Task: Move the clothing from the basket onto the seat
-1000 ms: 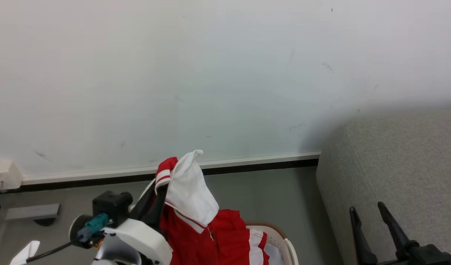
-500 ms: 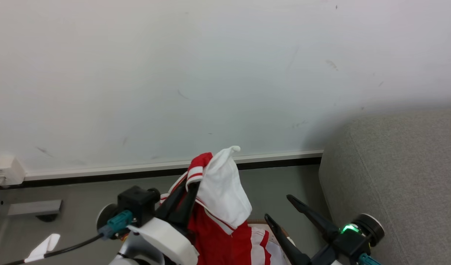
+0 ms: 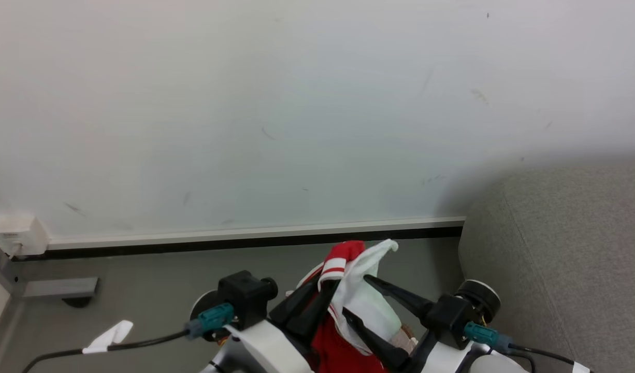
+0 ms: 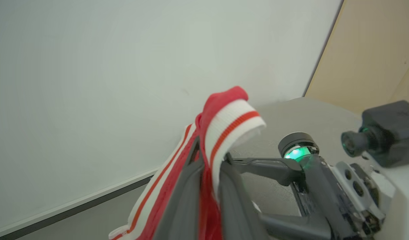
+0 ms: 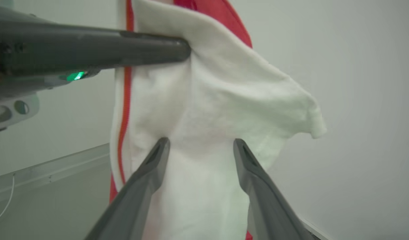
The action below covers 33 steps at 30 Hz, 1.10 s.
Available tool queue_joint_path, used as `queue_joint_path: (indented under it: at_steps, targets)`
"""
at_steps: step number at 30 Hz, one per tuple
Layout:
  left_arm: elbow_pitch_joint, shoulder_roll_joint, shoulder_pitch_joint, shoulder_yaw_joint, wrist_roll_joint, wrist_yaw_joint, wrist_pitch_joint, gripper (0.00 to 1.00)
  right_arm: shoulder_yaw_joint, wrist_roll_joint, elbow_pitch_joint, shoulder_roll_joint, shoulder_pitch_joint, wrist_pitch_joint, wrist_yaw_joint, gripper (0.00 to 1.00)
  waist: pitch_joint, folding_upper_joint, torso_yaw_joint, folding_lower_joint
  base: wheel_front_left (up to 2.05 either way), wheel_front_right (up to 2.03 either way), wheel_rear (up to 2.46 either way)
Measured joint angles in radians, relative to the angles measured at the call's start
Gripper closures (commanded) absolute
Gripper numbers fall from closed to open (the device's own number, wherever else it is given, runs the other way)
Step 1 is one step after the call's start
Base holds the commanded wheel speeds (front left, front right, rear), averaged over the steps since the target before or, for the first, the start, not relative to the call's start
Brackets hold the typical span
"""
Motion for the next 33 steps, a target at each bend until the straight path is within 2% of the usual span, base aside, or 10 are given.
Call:
queue_joint_path:
  at_steps: [6,7,8,9,21,27,29,30,31,33]
  targets:
    - [-0.004,-0.01,-0.001,-0.033,-0.053,-0.02,0.017,1.0,0.104,0.145,0.027,0.01,-0.042,-0.003,0.0,0.0,-0.003,0.0,0.006,0.0,0.0,0.0,0.0]
    - [-0.005,-0.01,-0.001,-0.036,-0.054,-0.02,0.018,1.0,0.117,0.168,0.027,0.01,-0.049,-0.009,0.0,0.17,-0.003,0.0,0.006,0.0,0.0,0.0,0.0]
    - [-0.004,-0.008,-0.001,-0.038,-0.056,-0.024,0.018,1.0,0.131,0.181,0.026,0.008,-0.058,-0.01,0.0,0.71,-0.002,0.0,0.006,0.0,0.0,0.0,0.0]
    - [-0.004,-0.007,-0.001,-0.039,-0.056,-0.024,0.018,1.0,0.139,0.196,0.023,0.006,-0.067,-0.011,0.0,1.0,-0.002,0.0,0.005,0.0,0.0,0.0,0.0]
    - [0.011,0.009,-0.002,-0.031,-0.063,-0.016,0.016,1.0,0.108,0.264,-0.019,-0.045,-0.092,-0.023,0.0,1.0,0.006,0.0,-0.009,0.0,0.0,0.0,0.0]
    - [0.026,0.016,-0.002,-0.029,-0.059,-0.006,-0.003,0.72,0.079,0.262,-0.036,-0.064,-0.07,-0.023,0.0,1.0,0.01,0.0,-0.02,0.0,0.0,0.0,0.0]
    - [0.03,0.012,-0.002,-0.029,-0.058,-0.004,-0.013,0.49,0.065,0.255,-0.039,-0.068,-0.066,-0.023,0.0,1.0,0.011,0.0,-0.024,0.0,0.0,0.0,0.0]
    - [0.032,0.01,-0.002,-0.03,-0.055,-0.001,-0.019,0.29,0.056,0.252,-0.041,-0.068,-0.061,-0.023,0.0,1.0,0.012,0.0,-0.026,0.0,0.0,0.0,0.0]
    - [0.035,0.008,-0.002,-0.03,-0.053,0.0,-0.021,0.04,0.046,0.249,-0.043,-0.07,-0.055,-0.023,0.0,1.0,0.012,0.0,-0.029,0.0,0.0,0.0,0.0]
    - [0.041,0.005,-0.002,-0.032,-0.051,0.007,-0.03,0.0,0.028,0.237,-0.049,-0.075,-0.052,-0.023,0.0,1.0,0.013,0.0,-0.034,0.0,0.0,0.0,0.0]
